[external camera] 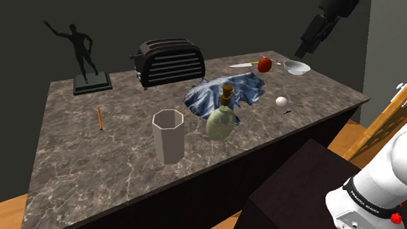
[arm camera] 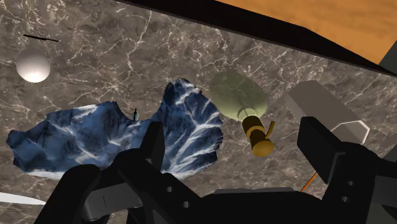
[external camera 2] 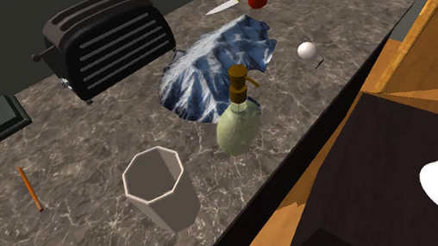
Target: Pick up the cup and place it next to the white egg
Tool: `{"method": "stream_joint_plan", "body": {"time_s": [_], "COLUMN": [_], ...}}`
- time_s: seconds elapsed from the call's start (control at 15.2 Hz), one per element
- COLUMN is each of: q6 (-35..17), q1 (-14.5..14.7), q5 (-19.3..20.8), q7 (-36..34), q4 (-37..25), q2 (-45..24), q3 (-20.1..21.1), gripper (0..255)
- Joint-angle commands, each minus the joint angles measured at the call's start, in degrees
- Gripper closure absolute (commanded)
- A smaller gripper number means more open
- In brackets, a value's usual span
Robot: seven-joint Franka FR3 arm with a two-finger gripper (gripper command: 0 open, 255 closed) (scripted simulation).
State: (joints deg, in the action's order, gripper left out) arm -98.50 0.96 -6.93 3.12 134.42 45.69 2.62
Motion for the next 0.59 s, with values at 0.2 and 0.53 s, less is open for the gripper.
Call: {"method": "stream_joint_plan", "body": {"time_s": [0.2,0.53], "q6": [-4.03,-10.41], "q1": [0.81,1.82], "q5": [-1.05,-2.01], "q7": [-2.06,-5.60], "q4": [0.05,-1.26], "q2": [-4.19,-12.26], "q3": [2.85,7.55], "gripper": [0,0]}}
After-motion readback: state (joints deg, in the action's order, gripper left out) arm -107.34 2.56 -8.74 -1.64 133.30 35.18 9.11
